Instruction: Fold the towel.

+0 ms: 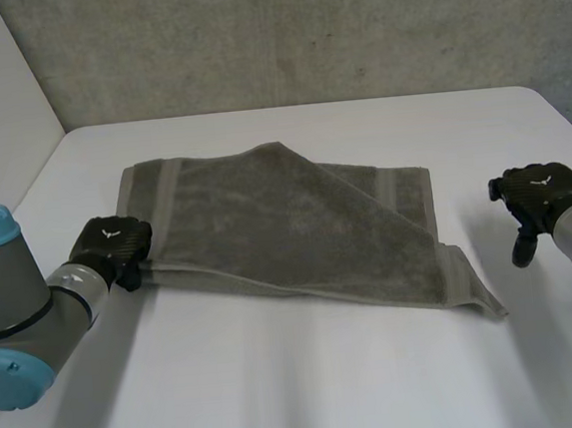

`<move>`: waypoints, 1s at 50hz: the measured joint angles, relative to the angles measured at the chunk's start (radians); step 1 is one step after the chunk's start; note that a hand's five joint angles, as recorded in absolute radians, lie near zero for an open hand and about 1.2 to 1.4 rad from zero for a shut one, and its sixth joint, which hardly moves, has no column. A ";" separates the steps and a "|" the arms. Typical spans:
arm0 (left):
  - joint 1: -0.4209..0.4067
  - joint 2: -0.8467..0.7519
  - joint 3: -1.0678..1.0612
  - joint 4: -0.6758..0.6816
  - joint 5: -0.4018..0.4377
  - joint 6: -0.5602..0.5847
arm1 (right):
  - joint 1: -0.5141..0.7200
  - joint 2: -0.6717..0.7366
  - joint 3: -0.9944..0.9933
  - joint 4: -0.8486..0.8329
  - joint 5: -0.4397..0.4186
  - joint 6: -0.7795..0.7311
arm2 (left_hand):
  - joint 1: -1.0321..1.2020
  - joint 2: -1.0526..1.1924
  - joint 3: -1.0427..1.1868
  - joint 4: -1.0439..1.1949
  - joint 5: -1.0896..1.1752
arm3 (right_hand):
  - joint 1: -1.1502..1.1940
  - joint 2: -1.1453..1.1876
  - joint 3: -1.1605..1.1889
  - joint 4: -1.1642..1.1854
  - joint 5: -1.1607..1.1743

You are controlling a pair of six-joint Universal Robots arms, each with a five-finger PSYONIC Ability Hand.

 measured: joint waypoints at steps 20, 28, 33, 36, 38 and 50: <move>0.011 0.027 -0.001 -0.015 0.026 -0.092 | 0.025 -0.168 0.264 0.003 -0.186 0.097 | 0.001 0.002 0.001 0.001 0.010 | 0.002 0.000 0.001 0.002 0.042; 0.032 0.039 0.010 -0.045 0.028 -0.153 | 0.048 -0.161 0.356 -0.150 -0.077 0.165 | 0.001 0.002 0.002 0.001 0.010 | 0.004 0.002 0.002 0.002 0.067; 0.047 0.044 0.017 -0.069 0.033 -0.194 | 0.066 -0.151 0.382 -0.216 -0.025 0.166 | 0.001 0.002 0.002 0.001 0.010 | 0.020 0.003 0.007 0.027 0.085; 0.054 0.047 0.021 -0.082 0.046 -0.214 | 0.080 -0.138 0.391 -0.254 -0.011 0.164 | 0.001 0.002 0.002 0.001 0.010 | 0.050 0.033 0.045 0.071 0.121; 0.057 0.048 0.022 -0.087 0.059 -0.223 | 0.088 -0.127 0.395 -0.279 -0.007 0.162 | 0.001 0.002 0.003 0.001 0.010 | 0.081 0.071 0.079 0.100 0.147; 0.063 0.047 0.022 -0.098 0.100 -0.240 | 0.101 -0.069 0.396 -0.336 -0.010 0.160 | 0.002 0.005 0.006 0.005 0.010 | 0.252 0.237 0.241 0.255 0.300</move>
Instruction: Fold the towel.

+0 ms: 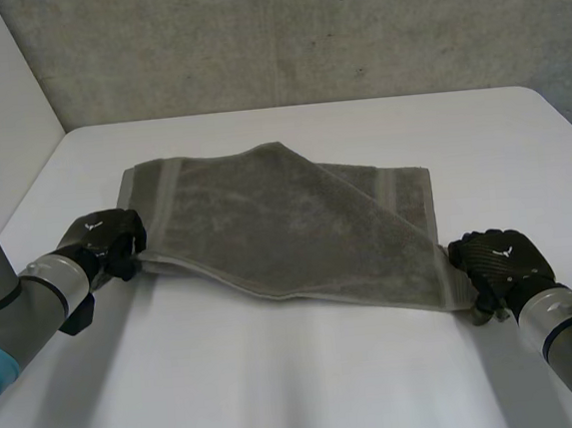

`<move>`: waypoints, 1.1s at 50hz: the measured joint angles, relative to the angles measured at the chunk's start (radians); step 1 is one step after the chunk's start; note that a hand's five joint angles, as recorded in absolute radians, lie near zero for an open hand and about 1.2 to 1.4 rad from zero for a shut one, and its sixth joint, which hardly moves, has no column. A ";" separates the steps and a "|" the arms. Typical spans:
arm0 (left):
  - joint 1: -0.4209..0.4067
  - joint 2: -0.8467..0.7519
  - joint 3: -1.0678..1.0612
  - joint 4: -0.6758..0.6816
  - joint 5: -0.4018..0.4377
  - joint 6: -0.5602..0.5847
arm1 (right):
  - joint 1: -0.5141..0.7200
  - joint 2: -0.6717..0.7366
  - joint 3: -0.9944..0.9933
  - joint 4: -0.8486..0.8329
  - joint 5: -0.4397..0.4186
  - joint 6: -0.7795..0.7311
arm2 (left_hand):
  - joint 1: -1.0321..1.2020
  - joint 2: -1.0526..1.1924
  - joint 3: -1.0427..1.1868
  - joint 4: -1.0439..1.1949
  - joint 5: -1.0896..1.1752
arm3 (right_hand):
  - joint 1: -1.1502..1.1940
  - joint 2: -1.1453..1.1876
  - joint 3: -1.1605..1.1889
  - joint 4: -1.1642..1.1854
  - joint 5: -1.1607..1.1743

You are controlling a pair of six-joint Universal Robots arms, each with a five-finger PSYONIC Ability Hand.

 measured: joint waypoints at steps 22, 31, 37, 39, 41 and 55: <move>0.014 0.187 0.005 -0.002 0.001 0.007 | -0.003 -0.199 -0.208 0.136 -0.026 -0.007 | 0.003 0.000 0.000 0.000 0.001 | 0.695 0.694 0.725 0.730 0.708; 0.019 0.440 0.057 -0.062 0.003 0.005 | -0.013 -0.386 -0.556 0.487 -0.123 -0.008 | 0.003 0.000 0.000 0.000 0.006 | 0.699 0.695 0.729 0.730 0.708; 0.019 0.499 0.156 -0.152 0.010 -0.002 | -0.013 -0.383 -0.795 0.681 -0.149 -0.026 | 0.003 0.000 0.003 0.000 0.009 | 0.700 0.695 0.730 0.730 0.712; 0.021 0.492 0.208 -0.183 0.011 -0.010 | -0.011 -0.333 -0.886 0.752 -0.149 -0.057 | 0.003 0.000 0.004 0.000 0.009 | 0.700 0.695 0.730 0.731 0.712; 0.023 0.465 0.257 -0.203 0.011 -0.020 | -0.007 -0.276 -0.958 0.807 -0.143 -0.095 | 0.003 0.000 0.004 0.000 0.009 | 0.700 0.695 0.730 0.731 0.712; 0.002 -0.002 0.715 -0.297 -0.002 -0.059 | 0.145 0.228 -1.440 0.880 0.081 -0.305 | 0.004 0.006 0.010 0.001 0.009 | 0.701 0.695 0.730 0.731 0.712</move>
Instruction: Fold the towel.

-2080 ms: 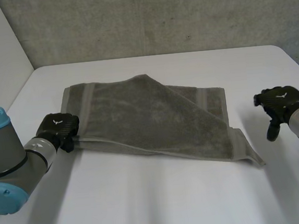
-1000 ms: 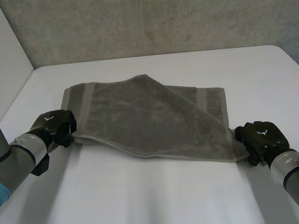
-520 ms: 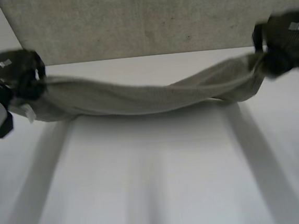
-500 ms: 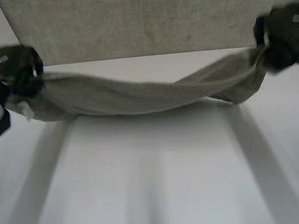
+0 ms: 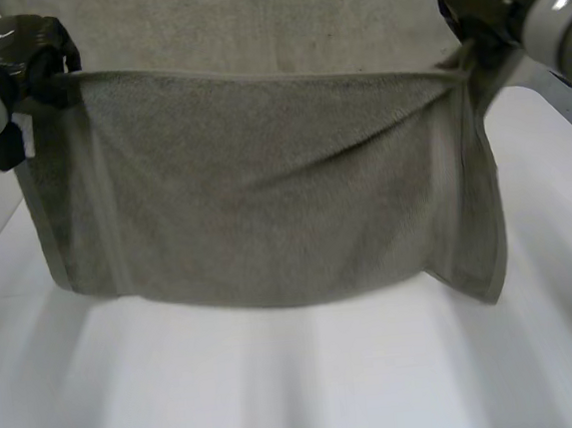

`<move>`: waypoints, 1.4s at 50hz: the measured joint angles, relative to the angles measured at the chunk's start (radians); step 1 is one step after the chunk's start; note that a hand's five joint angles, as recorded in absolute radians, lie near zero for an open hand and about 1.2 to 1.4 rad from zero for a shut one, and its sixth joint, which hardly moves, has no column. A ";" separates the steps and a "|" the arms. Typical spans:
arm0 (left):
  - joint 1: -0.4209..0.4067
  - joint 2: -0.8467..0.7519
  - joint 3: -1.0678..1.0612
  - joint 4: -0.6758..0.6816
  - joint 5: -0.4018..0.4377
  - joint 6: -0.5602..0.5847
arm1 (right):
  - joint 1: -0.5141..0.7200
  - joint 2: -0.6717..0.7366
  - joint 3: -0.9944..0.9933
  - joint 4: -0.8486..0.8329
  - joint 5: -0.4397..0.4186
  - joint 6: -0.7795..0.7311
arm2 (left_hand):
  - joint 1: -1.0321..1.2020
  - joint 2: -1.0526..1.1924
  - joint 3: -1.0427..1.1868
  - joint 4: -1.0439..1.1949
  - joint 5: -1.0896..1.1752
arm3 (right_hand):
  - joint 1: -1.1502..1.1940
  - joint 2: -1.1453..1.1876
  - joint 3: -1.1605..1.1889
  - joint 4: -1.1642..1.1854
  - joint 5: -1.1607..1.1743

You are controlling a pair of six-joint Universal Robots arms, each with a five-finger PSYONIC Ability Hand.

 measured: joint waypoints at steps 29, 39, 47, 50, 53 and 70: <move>0.018 0.000 -0.017 0.196 -0.023 -0.116 | 0.015 0.011 0.051 -0.012 -0.107 -0.131 | 0.002 0.000 0.000 0.000 0.005 | 0.003 0.001 0.002 0.003 0.000; 0.129 0.033 -0.520 0.270 0.191 -0.069 | -0.052 -0.048 0.527 -0.053 -0.135 -0.252 | 0.003 0.001 0.001 0.000 0.005 | 0.003 0.001 0.003 0.003 0.000; 0.198 0.105 -0.742 0.302 0.235 0.013 | -0.078 -0.168 0.840 -0.193 -0.142 -0.245 | 0.003 0.001 0.001 0.000 0.005 | 0.003 0.001 0.003 0.003 0.000; 0.215 0.159 -0.794 0.300 0.243 0.024 | -0.095 -0.223 0.917 -0.213 -0.142 -0.239 | 0.003 0.001 0.001 0.000 0.005 | 0.003 0.001 0.003 0.003 0.001; 0.230 0.220 -0.835 0.297 0.262 0.026 | -0.124 -0.283 0.971 -0.213 -0.140 -0.231 | 0.003 0.001 0.001 0.000 0.005 | 0.003 0.001 0.003 0.003 0.003; 0.300 0.545 -0.901 0.272 0.370 -0.095 | -0.277 -0.550 0.921 -0.069 -0.272 -0.177 | 0.003 0.001 0.001 0.000 0.014 | 0.003 0.011 0.003 0.003 0.024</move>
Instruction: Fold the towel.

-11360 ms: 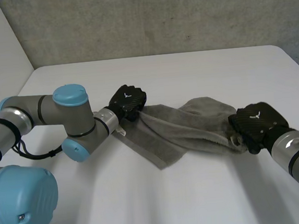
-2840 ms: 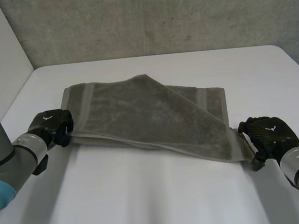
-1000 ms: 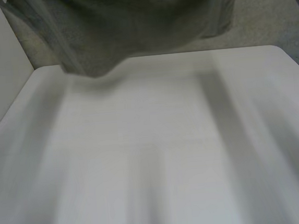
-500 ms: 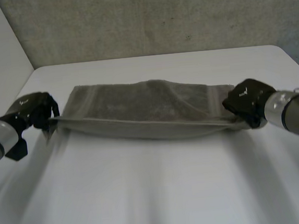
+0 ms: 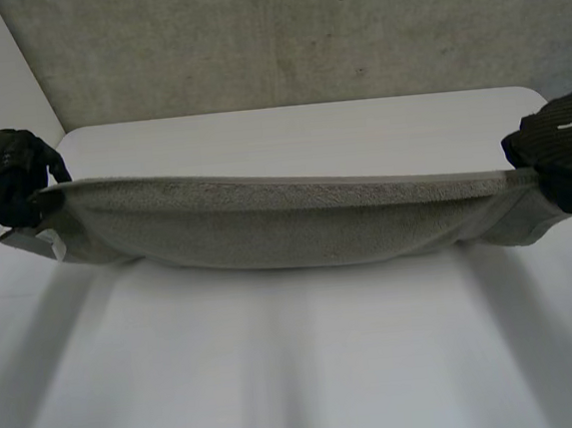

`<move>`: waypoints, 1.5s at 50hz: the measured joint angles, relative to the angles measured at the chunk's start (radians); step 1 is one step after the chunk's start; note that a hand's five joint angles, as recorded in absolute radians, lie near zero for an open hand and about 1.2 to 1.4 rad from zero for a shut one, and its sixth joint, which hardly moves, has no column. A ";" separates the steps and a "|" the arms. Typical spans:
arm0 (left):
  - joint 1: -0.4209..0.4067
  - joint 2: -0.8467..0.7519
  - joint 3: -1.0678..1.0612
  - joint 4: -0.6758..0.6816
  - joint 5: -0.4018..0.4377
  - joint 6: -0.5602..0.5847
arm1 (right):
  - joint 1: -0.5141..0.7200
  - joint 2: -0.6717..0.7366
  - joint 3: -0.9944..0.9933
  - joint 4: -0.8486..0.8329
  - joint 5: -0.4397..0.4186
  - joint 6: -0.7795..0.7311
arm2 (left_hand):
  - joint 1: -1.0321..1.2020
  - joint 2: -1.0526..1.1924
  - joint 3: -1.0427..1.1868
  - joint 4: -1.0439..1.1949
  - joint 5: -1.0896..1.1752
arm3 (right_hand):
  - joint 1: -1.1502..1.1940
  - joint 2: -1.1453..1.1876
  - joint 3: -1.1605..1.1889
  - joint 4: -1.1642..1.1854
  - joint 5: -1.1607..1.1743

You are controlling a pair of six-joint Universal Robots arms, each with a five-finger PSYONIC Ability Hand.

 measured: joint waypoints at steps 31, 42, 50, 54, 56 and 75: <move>-0.200 -0.872 0.683 0.033 -0.232 -0.010 | 0.185 0.731 -0.413 -0.429 0.257 0.123 | 0.001 0.002 0.000 0.000 0.005 | 0.000 0.000 0.000 0.000 0.002; -0.240 -0.993 0.858 0.039 -0.251 -0.018 | 0.223 0.919 -0.604 -0.435 0.309 0.124 | -0.273 -0.321 -0.313 -0.332 -0.287 | -0.313 -0.319 -0.326 -0.329 -0.345; -0.256 -1.022 0.912 0.048 -0.255 -0.016 | 0.236 0.982 -0.715 -0.432 0.373 0.128 | -1.029 -1.085 -1.078 -1.091 -1.089 | -1.077 -1.069 -1.094 -1.086 -1.121; -0.258 -1.017 0.924 0.050 -0.273 -0.016 | 0.243 0.978 -0.758 -0.431 0.400 0.134 | -1.029 -1.087 -1.080 -1.093 -1.089 | -1.082 -1.069 -1.095 -1.086 -1.121; -0.258 -1.007 0.925 0.050 -0.287 -0.017 | 0.250 0.959 -0.774 -0.430 0.408 0.144 | -1.029 -1.088 -1.080 -1.093 -1.089 | -1.083 -1.069 -1.095 -1.086 -1.121; -0.253 -0.619 0.609 0.036 -0.349 0.020 | 0.256 0.506 -0.472 -0.221 0.365 0.236 | -1.029 -1.089 -1.080 -1.098 -1.089 | -1.092 -1.069 -1.095 -1.086 -1.121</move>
